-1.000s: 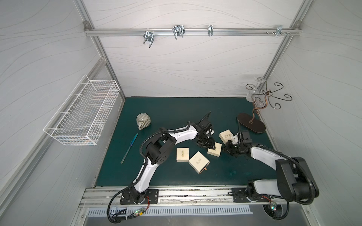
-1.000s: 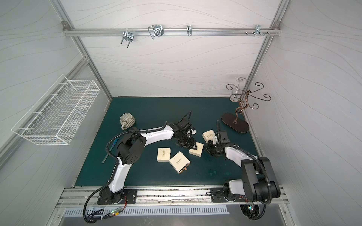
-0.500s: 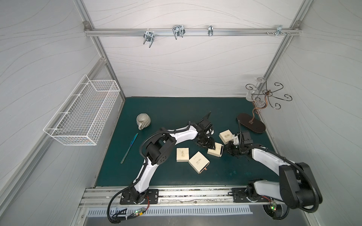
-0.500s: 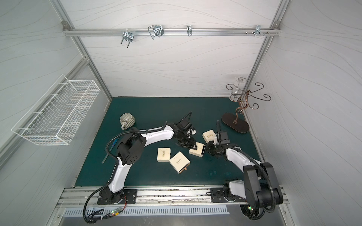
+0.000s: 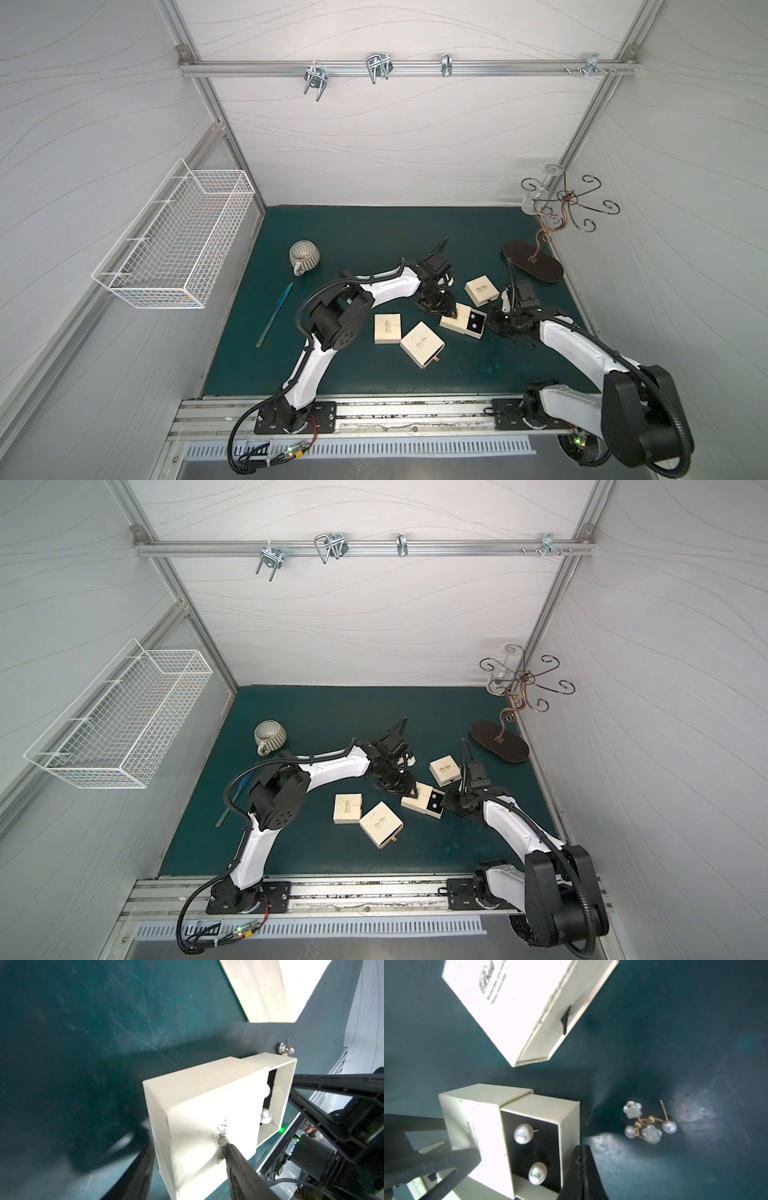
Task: Take out the earrings from the drawer-style jewelry box
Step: Open the drawer in the jewelry box, then pick up the earring from the drawer.
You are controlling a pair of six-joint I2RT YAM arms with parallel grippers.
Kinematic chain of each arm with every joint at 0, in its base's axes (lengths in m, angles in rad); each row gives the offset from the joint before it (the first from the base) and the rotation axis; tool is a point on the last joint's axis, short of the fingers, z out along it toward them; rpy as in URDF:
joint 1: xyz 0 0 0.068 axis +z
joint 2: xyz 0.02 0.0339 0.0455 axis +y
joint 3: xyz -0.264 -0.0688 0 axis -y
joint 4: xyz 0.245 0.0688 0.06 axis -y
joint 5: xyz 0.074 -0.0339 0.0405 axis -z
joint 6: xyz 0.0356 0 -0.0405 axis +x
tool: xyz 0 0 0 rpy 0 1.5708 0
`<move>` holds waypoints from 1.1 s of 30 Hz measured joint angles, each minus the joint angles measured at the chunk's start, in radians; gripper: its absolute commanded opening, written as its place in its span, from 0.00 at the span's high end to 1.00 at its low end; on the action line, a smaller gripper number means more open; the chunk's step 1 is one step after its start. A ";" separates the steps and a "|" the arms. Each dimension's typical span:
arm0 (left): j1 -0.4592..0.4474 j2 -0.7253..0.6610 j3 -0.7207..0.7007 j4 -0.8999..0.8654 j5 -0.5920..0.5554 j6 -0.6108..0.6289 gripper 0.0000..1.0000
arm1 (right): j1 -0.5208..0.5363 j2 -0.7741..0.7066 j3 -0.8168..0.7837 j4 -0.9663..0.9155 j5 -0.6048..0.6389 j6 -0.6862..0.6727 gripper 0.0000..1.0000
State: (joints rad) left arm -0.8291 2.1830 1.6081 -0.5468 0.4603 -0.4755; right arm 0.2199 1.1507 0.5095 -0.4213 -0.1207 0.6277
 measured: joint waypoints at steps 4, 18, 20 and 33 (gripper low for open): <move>0.000 0.000 0.000 0.000 0.000 0.000 0.43 | 0.009 -0.018 0.000 -0.008 0.002 -0.012 0.67; 0.000 0.000 0.002 -0.002 0.000 0.000 0.44 | 0.234 -0.129 0.075 -0.026 0.155 -0.075 0.66; 0.000 0.000 0.002 -0.002 0.000 0.000 0.44 | 0.237 -0.099 0.075 -0.026 0.153 -0.078 0.67; 0.000 0.000 0.002 -0.002 0.000 0.000 0.44 | 0.243 0.037 0.086 -0.021 0.120 -0.080 0.67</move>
State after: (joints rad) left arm -0.8291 2.1830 1.6100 -0.5488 0.4603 -0.4751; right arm 0.4625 1.1873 0.5957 -0.4423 -0.0010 0.5476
